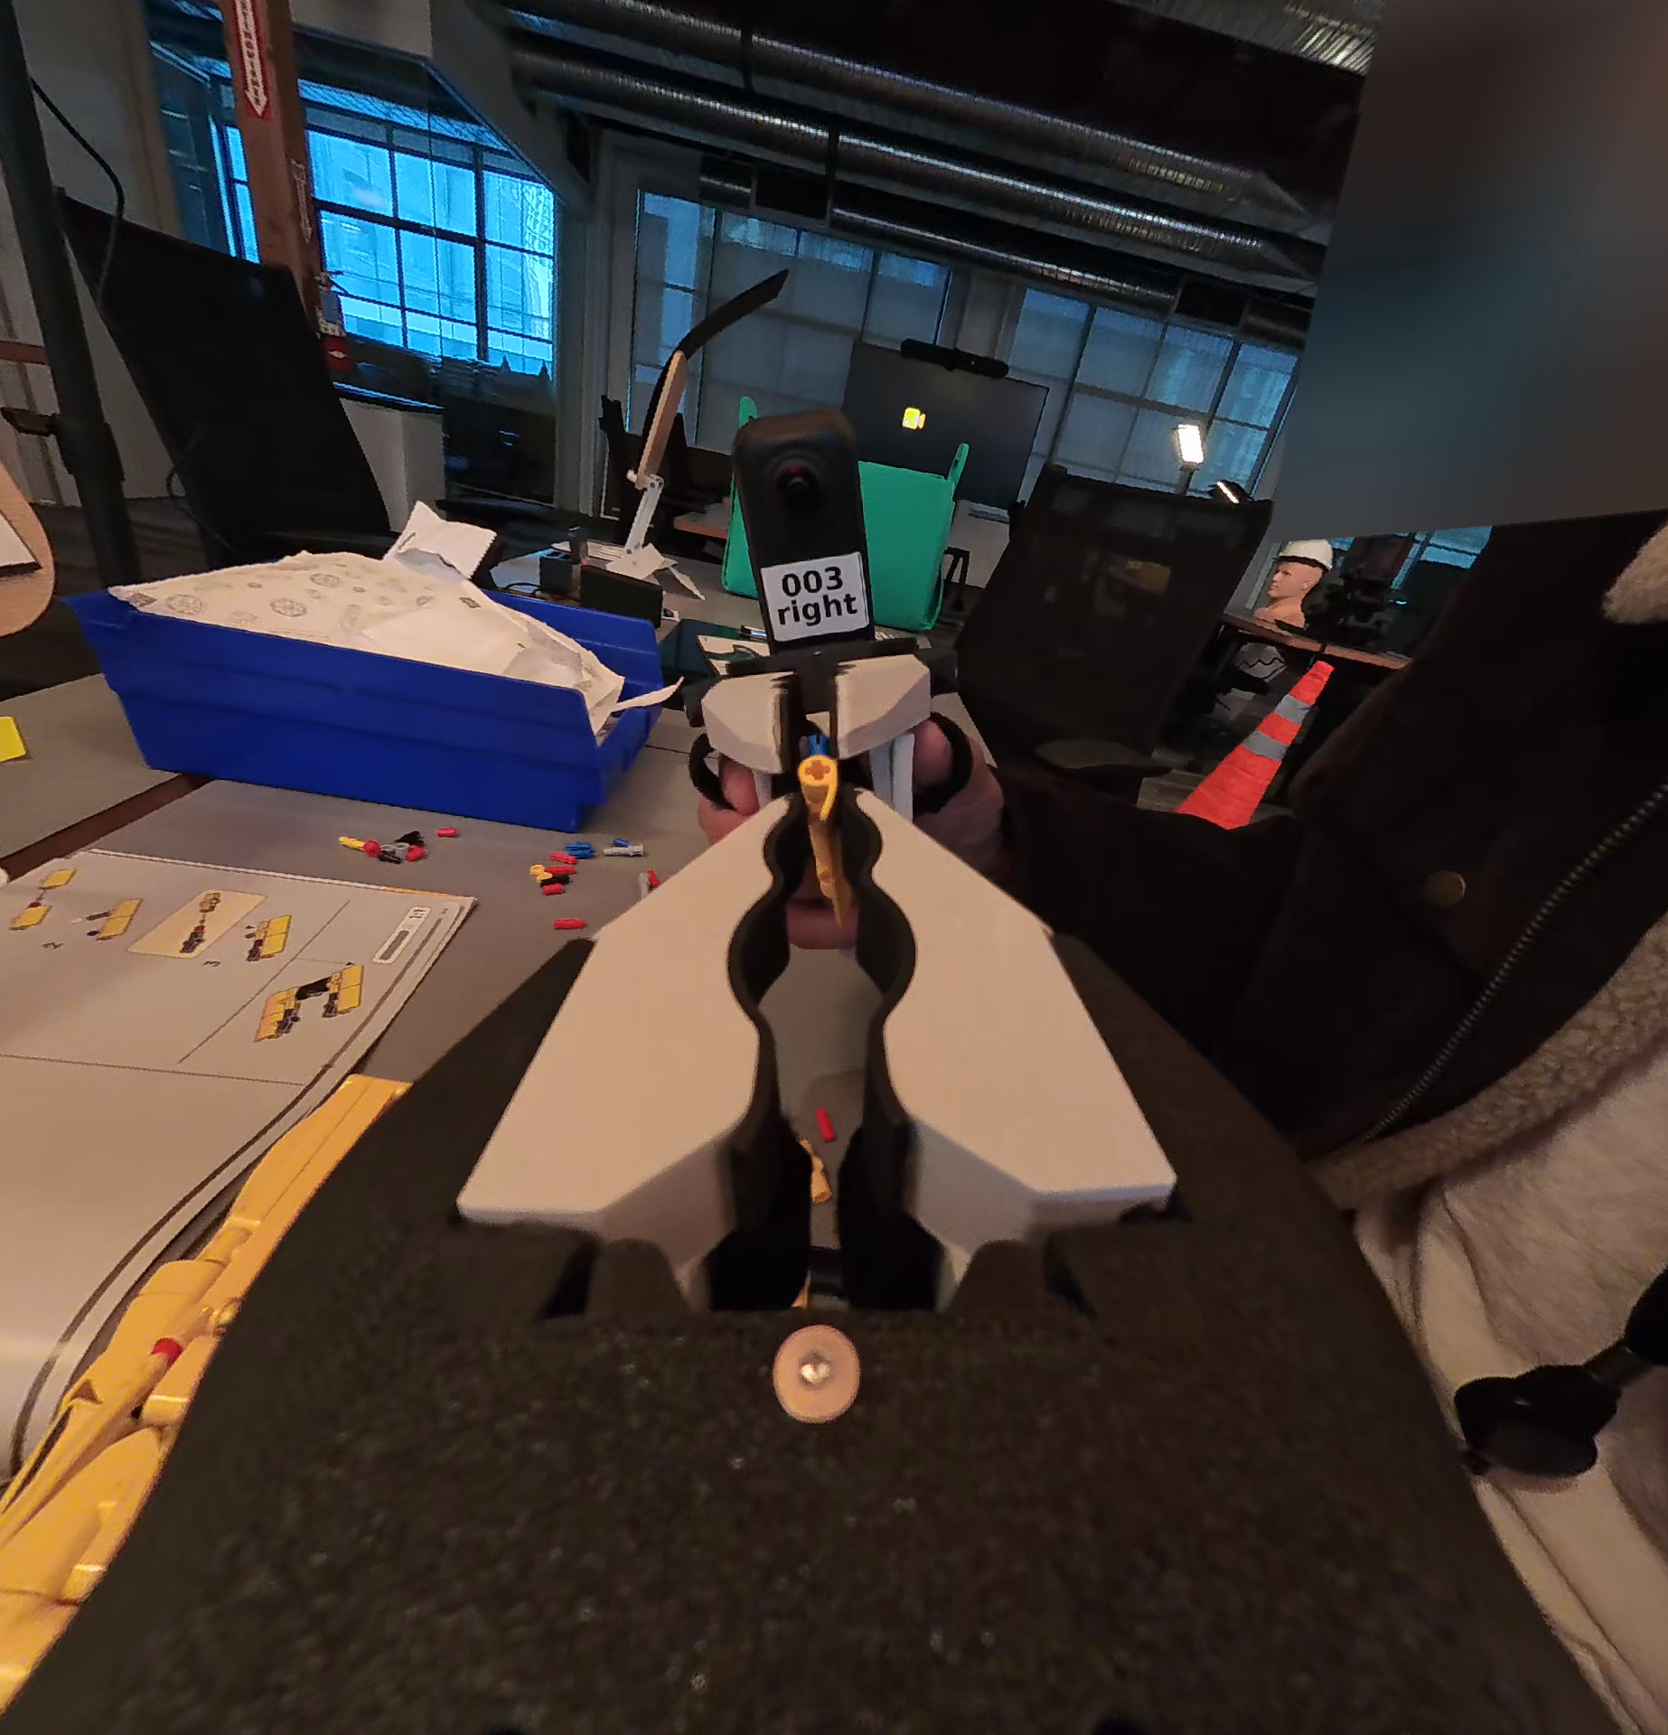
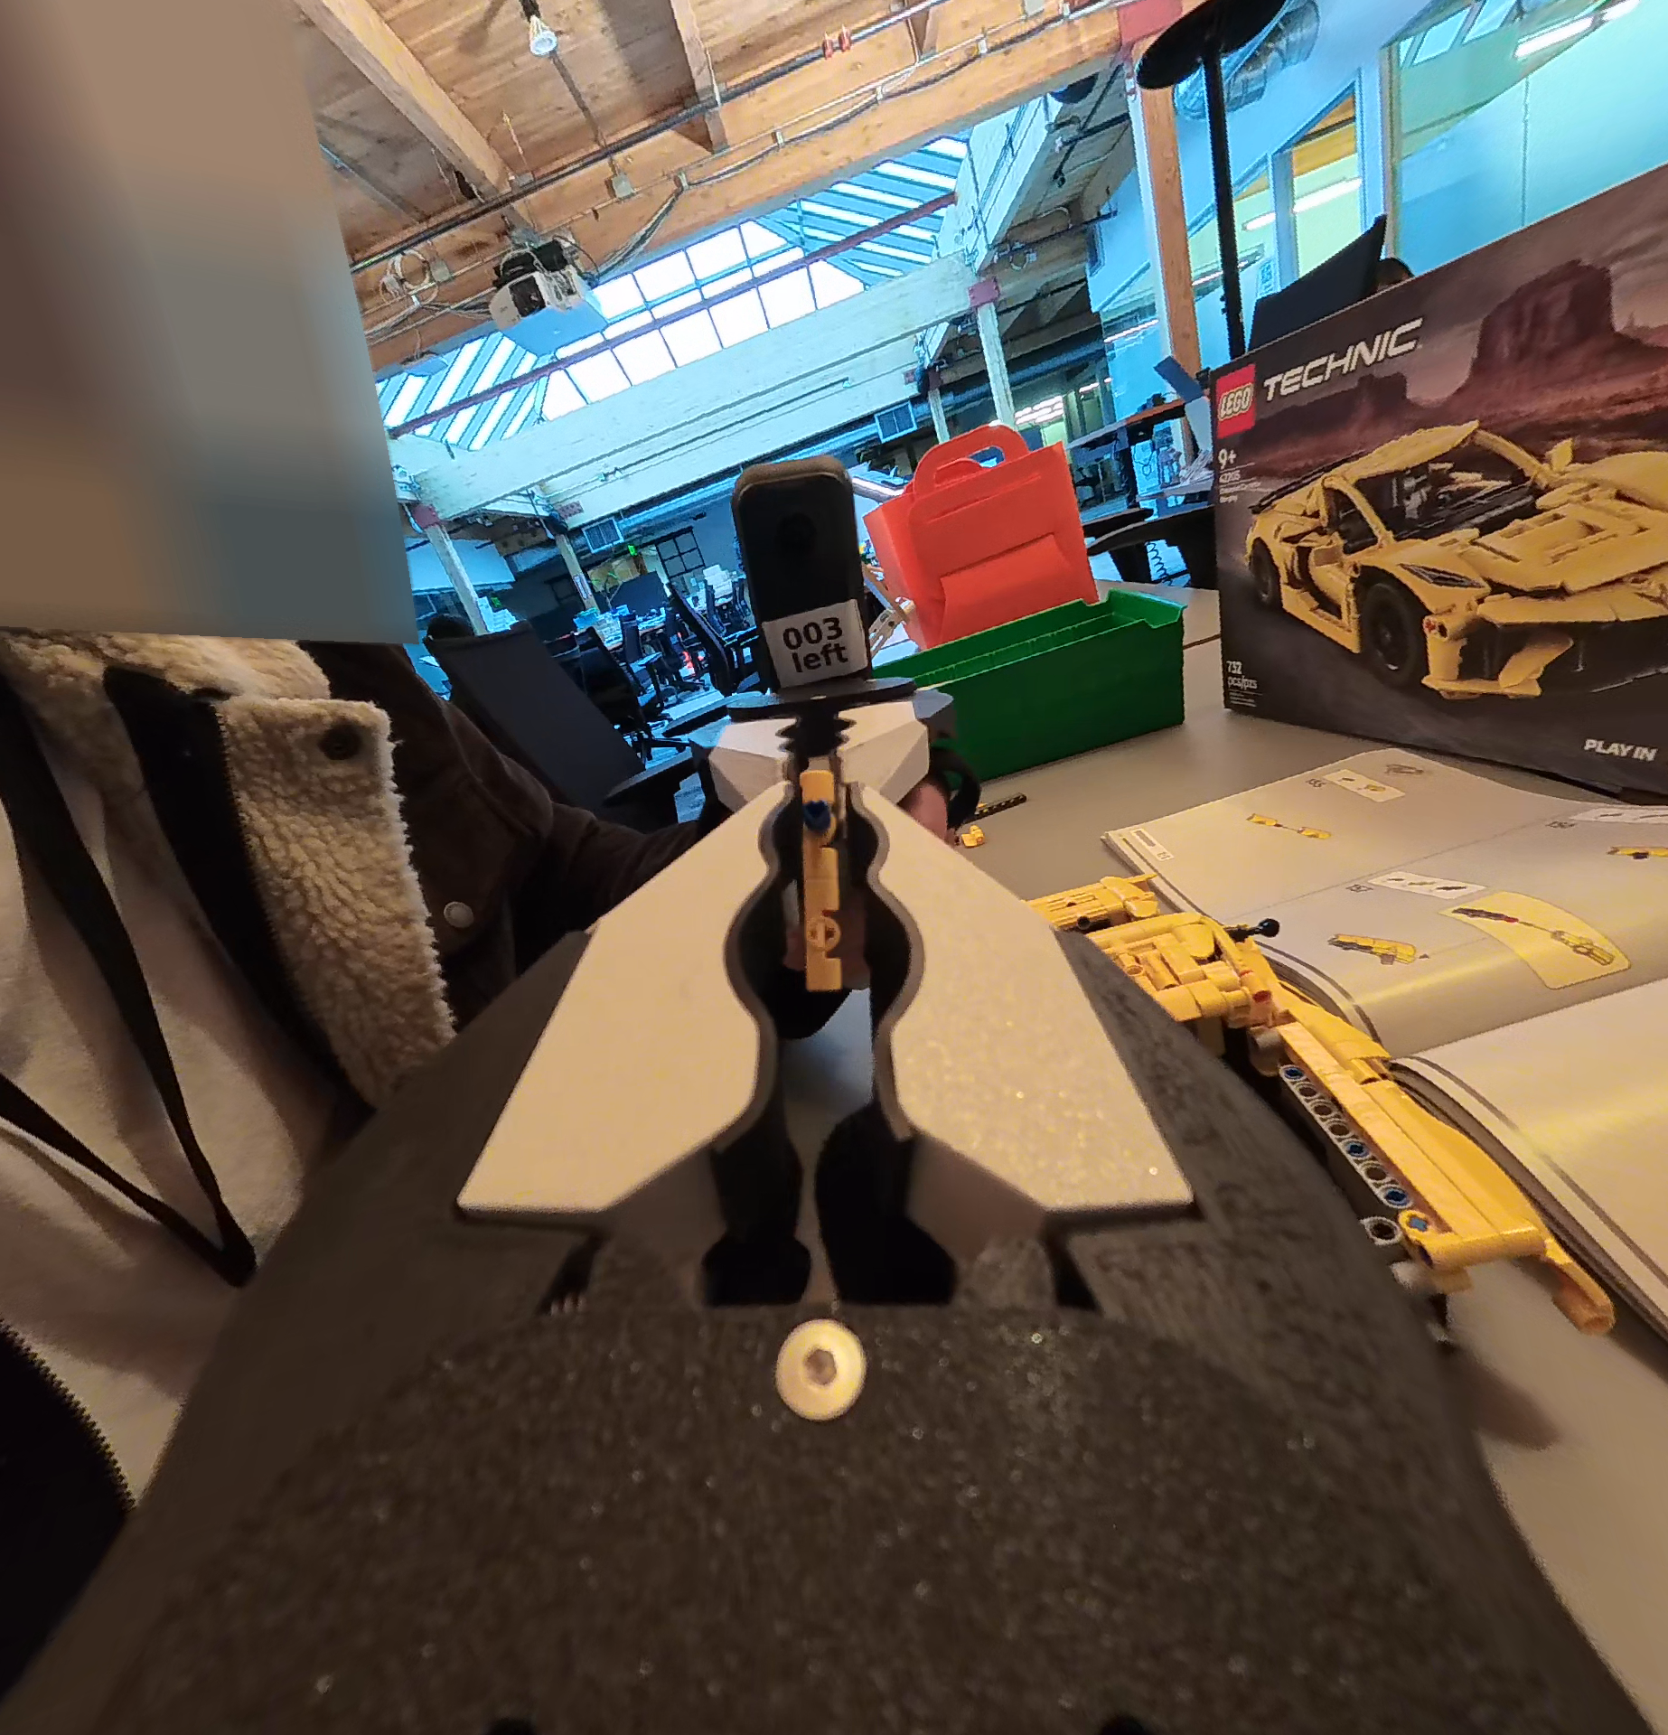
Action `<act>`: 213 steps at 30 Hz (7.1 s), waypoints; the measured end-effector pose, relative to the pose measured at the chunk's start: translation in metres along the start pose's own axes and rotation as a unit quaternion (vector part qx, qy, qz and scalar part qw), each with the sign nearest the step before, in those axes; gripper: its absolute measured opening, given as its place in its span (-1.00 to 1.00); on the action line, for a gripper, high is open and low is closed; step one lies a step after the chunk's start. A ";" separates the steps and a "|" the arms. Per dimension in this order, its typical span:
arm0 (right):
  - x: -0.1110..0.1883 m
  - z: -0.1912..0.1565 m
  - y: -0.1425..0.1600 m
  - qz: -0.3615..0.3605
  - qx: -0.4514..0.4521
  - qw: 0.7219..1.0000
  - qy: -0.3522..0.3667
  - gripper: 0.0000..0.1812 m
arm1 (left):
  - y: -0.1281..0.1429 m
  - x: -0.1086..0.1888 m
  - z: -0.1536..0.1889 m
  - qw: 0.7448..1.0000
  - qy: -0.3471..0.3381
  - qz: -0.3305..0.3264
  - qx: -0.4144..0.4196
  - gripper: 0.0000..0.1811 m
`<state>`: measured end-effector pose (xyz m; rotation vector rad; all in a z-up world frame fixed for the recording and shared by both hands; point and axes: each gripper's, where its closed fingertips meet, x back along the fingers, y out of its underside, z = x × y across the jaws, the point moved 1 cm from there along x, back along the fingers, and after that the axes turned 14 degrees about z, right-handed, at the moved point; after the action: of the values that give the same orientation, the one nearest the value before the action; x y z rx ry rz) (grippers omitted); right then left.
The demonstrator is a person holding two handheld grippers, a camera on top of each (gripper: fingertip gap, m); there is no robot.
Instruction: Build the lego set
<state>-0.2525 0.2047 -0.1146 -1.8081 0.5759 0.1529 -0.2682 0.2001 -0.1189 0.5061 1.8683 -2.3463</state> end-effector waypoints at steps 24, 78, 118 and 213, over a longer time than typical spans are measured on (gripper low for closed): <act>0.002 0.002 0.004 -0.011 -0.023 1.000 0.010 -0.96 | -0.001 -0.001 -0.003 0.995 0.005 0.050 0.089 -0.93; -0.001 0.043 0.023 -0.183 0.442 0.847 0.232 -0.74 | 0.017 0.000 -0.036 0.979 -0.111 0.041 0.165 -0.93; -0.011 0.023 0.013 0.050 -0.139 0.984 0.099 -0.93 | -0.007 0.001 -0.031 0.971 -0.044 0.105 0.212 -0.90; 0.033 0.009 0.030 -0.441 0.451 0.774 0.053 -0.97 | 0.038 -0.001 -0.011 0.984 0.016 -0.058 0.167 -0.93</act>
<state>-0.2362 0.1967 -0.1555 -0.9596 -0.1914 -0.7624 -0.2549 0.2011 -0.1563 0.4779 1.5586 -2.7636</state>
